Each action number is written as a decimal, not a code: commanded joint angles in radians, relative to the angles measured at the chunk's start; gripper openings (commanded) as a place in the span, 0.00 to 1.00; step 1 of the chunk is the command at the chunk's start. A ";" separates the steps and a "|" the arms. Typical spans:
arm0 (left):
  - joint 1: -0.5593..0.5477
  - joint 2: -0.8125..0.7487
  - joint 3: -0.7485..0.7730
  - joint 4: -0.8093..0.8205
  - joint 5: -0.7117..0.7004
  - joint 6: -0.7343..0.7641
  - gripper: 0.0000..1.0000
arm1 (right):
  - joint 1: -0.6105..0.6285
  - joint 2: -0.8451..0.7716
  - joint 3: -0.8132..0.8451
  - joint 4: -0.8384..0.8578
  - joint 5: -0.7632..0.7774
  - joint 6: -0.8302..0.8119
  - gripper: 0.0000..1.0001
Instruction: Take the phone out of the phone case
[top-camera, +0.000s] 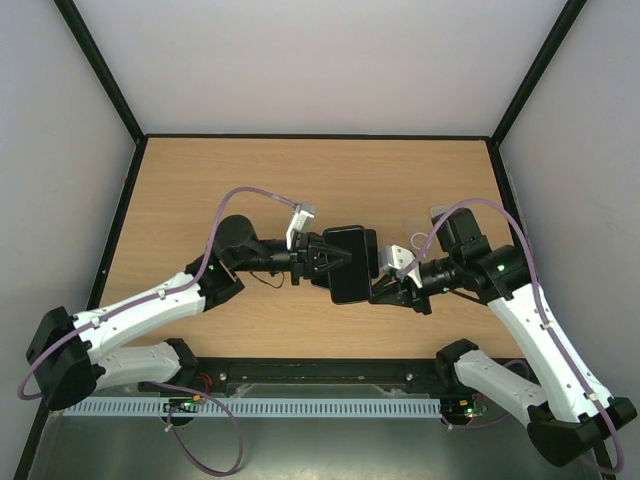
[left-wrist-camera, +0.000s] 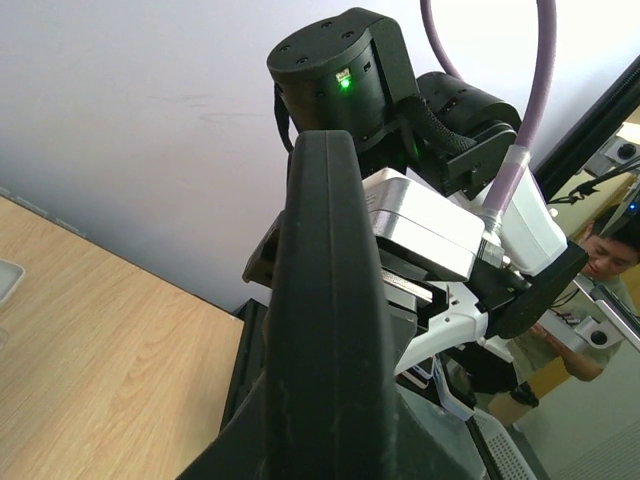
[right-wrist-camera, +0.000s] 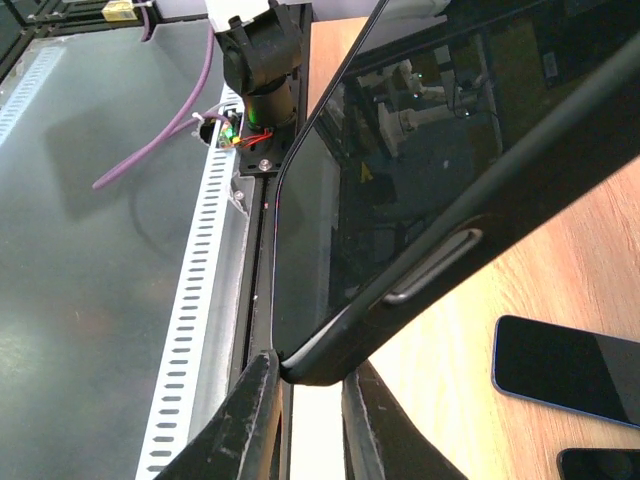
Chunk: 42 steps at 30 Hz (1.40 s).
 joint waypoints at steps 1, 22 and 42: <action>-0.034 -0.027 0.070 0.131 0.074 -0.087 0.03 | 0.000 -0.003 -0.036 0.101 0.118 0.000 0.14; -0.064 -0.045 0.040 0.110 0.079 -0.090 0.03 | 0.000 0.001 -0.092 0.210 0.135 0.070 0.15; -0.048 -0.199 0.059 -0.315 -0.152 0.165 0.03 | 0.000 -0.118 -0.109 0.271 0.052 0.296 0.36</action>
